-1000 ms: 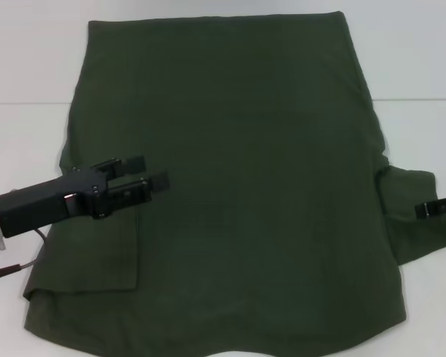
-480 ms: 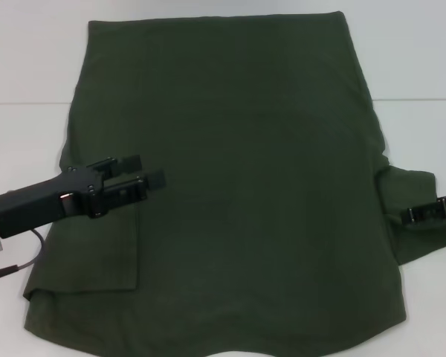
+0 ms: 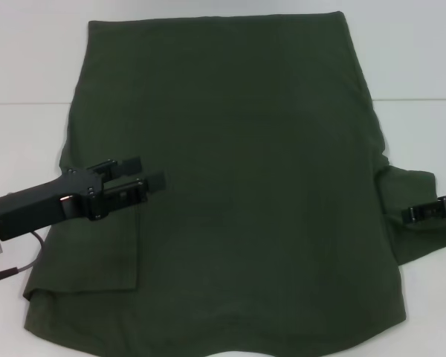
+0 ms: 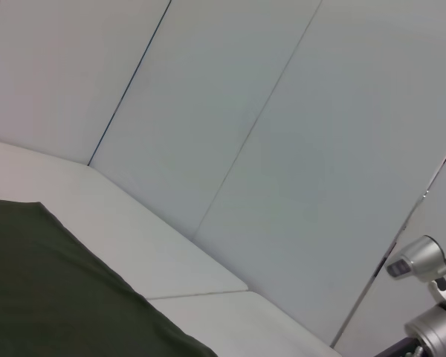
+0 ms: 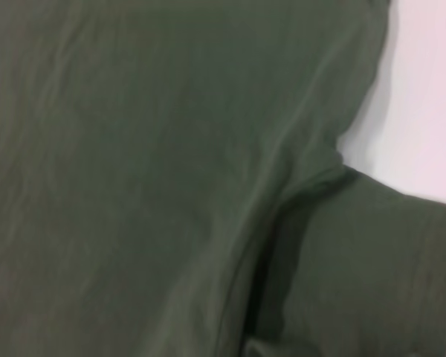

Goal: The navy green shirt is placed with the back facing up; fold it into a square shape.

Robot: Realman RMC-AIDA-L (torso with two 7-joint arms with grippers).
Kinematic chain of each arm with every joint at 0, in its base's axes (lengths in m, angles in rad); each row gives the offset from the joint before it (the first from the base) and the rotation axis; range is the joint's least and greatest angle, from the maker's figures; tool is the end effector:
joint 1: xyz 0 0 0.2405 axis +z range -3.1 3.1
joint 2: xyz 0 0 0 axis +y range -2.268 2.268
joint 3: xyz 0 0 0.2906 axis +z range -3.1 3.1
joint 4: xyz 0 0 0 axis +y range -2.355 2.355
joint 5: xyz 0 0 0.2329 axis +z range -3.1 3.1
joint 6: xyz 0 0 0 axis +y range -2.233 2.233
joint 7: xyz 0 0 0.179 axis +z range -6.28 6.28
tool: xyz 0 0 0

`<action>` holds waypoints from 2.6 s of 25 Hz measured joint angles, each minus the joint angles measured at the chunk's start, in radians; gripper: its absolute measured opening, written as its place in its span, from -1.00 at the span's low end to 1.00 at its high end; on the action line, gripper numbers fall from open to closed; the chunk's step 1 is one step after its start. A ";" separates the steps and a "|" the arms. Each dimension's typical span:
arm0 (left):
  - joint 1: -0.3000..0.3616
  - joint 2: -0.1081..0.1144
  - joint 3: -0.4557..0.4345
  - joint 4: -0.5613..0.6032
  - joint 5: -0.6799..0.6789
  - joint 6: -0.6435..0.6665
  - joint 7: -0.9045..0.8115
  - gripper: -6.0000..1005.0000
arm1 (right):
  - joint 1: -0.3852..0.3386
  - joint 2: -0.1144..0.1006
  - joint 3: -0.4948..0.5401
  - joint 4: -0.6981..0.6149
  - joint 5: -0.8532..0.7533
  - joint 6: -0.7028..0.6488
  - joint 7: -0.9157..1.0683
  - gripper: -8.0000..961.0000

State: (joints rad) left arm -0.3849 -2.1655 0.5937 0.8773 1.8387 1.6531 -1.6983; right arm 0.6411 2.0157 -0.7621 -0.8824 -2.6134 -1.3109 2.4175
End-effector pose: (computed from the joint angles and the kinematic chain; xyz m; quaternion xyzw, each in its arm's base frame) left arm -0.2849 0.3523 -0.0060 -0.8545 -0.3378 -0.3624 0.1559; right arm 0.3437 0.4390 0.0138 -0.7992 0.5433 -0.0210 0.2561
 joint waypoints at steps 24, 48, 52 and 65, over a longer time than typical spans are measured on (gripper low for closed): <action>0.004 -0.002 -0.002 0.000 -0.013 0.013 -0.006 0.59 | -0.004 -0.005 0.007 0.037 -0.001 0.043 0.036 0.24; 0.027 0.001 -0.058 0.007 -0.053 0.048 -0.011 0.59 | -0.027 -0.010 0.025 -0.006 -0.084 0.149 0.126 -0.95; 0.029 0.001 -0.065 0.006 -0.055 0.051 -0.011 0.59 | -0.031 -0.011 0.025 -0.027 -0.110 0.166 0.152 -0.95; 0.046 0.001 -0.095 0.001 -0.065 0.066 -0.012 0.59 | 0.011 -0.031 0.037 -0.023 -0.110 0.196 0.187 -0.91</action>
State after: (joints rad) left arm -0.3385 -2.1645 0.4986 0.8784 1.7741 1.7193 -1.7102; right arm 0.6525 1.9850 -0.7247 -0.9057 -2.7233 -1.1152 2.6048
